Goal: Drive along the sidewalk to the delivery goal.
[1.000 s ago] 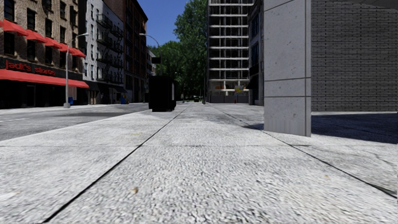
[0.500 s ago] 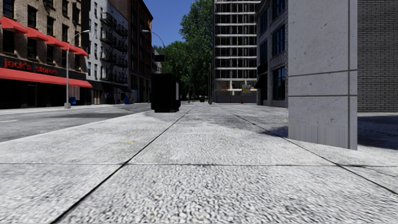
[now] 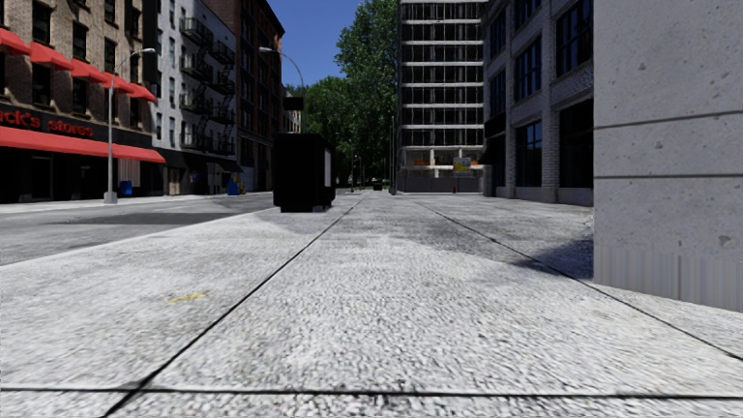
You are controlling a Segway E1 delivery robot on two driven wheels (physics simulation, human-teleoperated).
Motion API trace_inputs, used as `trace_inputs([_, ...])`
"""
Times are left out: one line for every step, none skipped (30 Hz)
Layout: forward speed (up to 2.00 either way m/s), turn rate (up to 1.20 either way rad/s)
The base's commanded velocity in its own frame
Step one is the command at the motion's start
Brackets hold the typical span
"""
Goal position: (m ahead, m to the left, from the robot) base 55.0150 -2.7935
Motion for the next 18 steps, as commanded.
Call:
trace_inputs([2.0,0.0])
trace_inputs([2.0,0.0])
trace_inputs([2.0,0.0])
trace_inputs([2.0,0.0])
trace_inputs([2.0,0.0])
trace_inputs([2.0,0.0])
trace_inputs([2.0,0.0])
trace_inputs([2.0,0.0])
trace_inputs([2.0,0.0])
trace_inputs([2.0,0.0])
trace_inputs([2.0,0.0])
trace_inputs([2.0,0.0])
trace_inputs([2.0,0.0])
trace_inputs([2.0,0.0])
trace_inputs([2.0,0.0])
trace_inputs([2.0,0.0])
trace_inputs([2.0,0.0])
trace_inputs([2.0,0.0])
